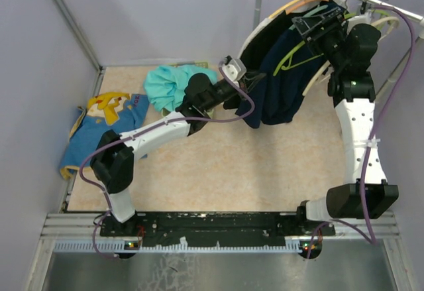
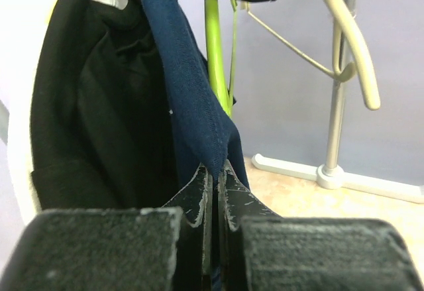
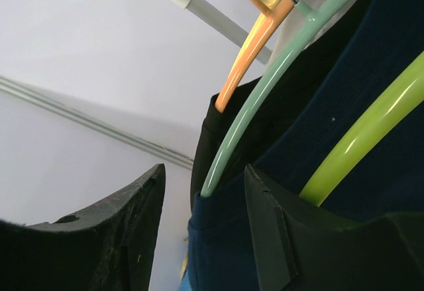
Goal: Remove the t-shirt from the hanger
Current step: Pick up the hanger from the clothesline.
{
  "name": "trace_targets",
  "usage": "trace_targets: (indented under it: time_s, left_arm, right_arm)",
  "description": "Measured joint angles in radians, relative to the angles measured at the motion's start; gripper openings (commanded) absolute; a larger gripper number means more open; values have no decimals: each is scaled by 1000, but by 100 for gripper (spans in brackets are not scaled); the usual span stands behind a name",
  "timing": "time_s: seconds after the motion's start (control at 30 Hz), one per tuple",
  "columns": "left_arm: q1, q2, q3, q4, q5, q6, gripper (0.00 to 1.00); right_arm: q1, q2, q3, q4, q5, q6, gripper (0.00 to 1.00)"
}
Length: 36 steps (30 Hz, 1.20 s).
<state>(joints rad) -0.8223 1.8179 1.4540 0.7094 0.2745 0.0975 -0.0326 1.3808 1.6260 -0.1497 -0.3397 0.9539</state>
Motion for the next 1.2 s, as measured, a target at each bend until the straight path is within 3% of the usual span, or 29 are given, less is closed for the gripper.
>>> trace_targets:
  time_s: [0.5, 0.9, 0.93, 1.13, 1.2]
  left_arm:
    - [-24, -14, -6, -4, 2, 7, 0]
    - [-49, -14, -5, -23, 5, 36, 0]
    - [-51, -14, -5, -24, 5, 39, 3]
    - [-55, -14, -5, -55, -3, 48, 46]
    - [-56, -14, -5, -64, -10, 54, 52]
  right_arm:
    - [0, 53, 33, 9, 32, 60, 39]
    - [0, 75, 31, 34, 32, 106, 18]
    - [0, 75, 30, 33, 32, 110, 16]
    - [0, 75, 3, 60, 30, 153, 7]
    - [0, 75, -6, 72, 30, 163, 4]
